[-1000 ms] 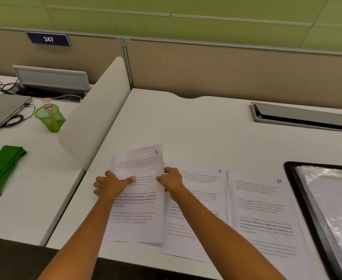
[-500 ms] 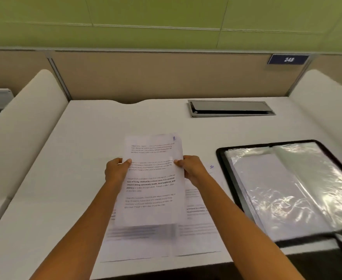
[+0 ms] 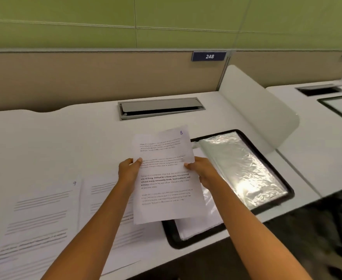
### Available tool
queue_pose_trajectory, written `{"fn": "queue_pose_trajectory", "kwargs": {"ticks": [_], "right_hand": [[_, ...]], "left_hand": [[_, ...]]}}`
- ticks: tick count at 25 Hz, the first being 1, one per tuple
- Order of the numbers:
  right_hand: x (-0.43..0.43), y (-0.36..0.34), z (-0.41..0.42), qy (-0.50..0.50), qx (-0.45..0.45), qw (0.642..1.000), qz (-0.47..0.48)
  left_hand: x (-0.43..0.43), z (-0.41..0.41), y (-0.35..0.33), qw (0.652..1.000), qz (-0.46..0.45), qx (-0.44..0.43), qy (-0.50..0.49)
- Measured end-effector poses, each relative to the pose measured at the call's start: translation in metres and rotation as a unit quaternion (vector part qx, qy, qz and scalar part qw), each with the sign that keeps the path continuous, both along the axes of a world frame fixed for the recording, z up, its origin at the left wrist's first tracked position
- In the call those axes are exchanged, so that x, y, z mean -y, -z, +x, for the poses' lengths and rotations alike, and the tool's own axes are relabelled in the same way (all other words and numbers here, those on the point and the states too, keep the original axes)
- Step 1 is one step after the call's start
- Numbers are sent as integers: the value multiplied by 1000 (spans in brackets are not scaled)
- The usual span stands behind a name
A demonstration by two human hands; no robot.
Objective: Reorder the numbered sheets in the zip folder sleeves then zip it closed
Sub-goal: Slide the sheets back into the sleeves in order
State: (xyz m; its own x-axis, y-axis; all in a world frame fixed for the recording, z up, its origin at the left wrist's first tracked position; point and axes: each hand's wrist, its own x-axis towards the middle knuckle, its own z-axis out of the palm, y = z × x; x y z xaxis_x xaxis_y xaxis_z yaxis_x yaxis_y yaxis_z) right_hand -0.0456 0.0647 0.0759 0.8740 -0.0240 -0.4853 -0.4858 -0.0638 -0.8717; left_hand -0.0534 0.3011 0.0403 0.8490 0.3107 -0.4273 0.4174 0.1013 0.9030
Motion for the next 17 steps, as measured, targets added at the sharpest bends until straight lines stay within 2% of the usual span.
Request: {"fn": "queue_pose_trajectory", "kwargs": {"ticks": [4, 8, 17], "right_hand": [[69, 1, 12, 49, 8, 999, -16], [113, 1, 23, 84, 9, 996, 3], [150, 9, 57, 97, 3, 995, -6]], "left_hand": [[64, 11, -7, 996, -56, -27, 64], [92, 29, -8, 990, -45, -42, 129], [129, 77, -9, 990, -46, -38, 126]]}}
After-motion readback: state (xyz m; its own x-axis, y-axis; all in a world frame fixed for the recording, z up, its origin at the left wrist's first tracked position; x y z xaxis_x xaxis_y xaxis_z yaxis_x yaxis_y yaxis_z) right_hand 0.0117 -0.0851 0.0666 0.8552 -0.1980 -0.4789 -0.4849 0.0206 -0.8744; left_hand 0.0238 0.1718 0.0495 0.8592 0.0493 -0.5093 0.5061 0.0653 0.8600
